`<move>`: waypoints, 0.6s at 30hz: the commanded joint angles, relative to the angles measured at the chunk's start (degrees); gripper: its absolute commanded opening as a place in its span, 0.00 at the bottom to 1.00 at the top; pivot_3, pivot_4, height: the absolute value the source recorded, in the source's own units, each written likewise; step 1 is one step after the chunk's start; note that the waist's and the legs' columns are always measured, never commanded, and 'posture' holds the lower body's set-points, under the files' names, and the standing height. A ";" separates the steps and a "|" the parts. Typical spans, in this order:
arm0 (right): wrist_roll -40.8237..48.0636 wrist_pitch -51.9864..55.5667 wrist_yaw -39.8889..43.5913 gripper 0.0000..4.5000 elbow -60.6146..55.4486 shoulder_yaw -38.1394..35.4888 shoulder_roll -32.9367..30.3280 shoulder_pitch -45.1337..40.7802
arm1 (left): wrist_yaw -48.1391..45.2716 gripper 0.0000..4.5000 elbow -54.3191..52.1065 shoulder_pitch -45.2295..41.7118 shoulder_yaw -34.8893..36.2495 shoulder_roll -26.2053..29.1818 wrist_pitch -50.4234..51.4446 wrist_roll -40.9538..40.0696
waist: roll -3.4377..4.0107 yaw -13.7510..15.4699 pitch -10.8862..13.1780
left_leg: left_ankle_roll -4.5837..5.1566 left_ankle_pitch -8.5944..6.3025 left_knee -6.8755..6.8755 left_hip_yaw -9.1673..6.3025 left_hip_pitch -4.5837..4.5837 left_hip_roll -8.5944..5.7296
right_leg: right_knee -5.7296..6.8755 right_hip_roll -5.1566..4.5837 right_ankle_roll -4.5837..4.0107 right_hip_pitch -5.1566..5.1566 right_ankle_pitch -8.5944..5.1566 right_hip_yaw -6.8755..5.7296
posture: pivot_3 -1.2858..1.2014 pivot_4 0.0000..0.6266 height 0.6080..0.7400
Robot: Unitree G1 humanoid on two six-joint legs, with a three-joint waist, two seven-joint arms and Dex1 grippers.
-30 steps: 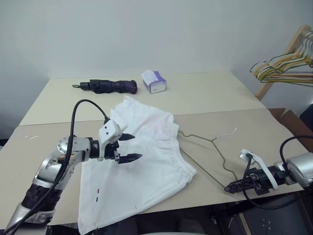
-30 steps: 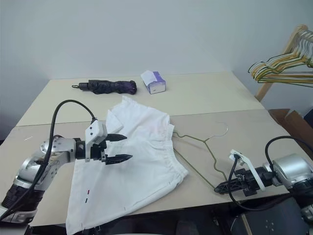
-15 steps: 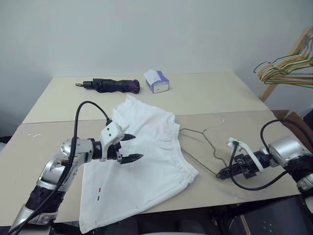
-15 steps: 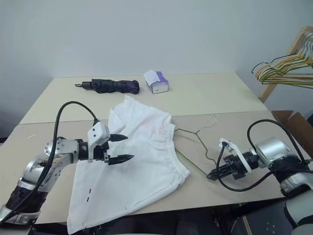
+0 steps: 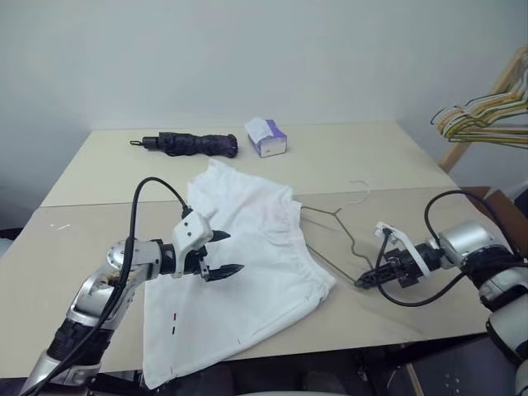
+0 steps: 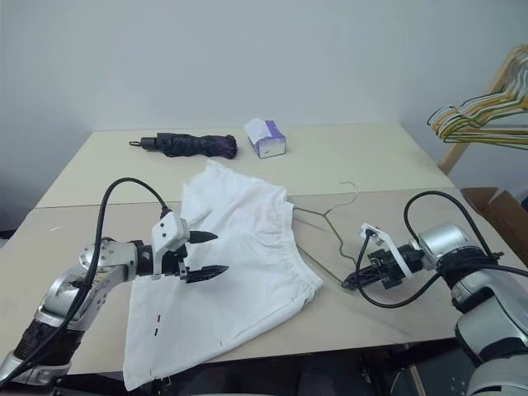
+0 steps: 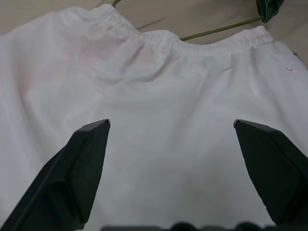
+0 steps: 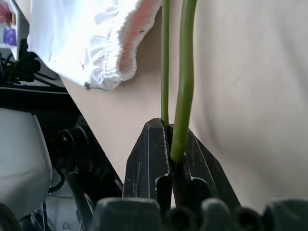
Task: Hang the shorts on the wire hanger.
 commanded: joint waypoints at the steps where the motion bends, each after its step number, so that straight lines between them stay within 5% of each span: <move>1: -2.49 -2.98 3.26 0.00 5.43 -3.08 2.84 -3.68 | 0.05 0.99 -0.58 -1.57 0.03 -0.32 -1.68 0.55 | 0.02 -0.25 -0.01 | 0.00 0.00 0.00 0.00 -0.01 0.00 | -0.01 0.00 0.00 -0.01 0.00 0.00 | 0.55 0.00 1.00; 8: -8.16 -11.60 2.54 0.00 12.33 -14.15 6.56 -4.70 | -0.05 0.99 0.52 -2.57 0.08 -0.70 -2.57 1.19 | 0.04 0.18 -0.01 | -0.02 0.01 0.00 -0.01 -0.13 -0.01 | -0.04 0.01 0.02 -0.05 0.01 -0.01 | 0.55 0.00 1.00; 18: -13.34 -30.77 -8.84 0.00 -21.74 -27.38 2.59 8.95 | -6.69 0.99 2.54 -7.15 10.68 3.32 -4.72 -6.59 | 0.07 -0.42 0.00 | -0.03 0.01 0.00 -0.01 -0.10 0.03 | 0.00 0.01 0.02 -0.08 0.00 -0.02 | 0.53 0.00 1.00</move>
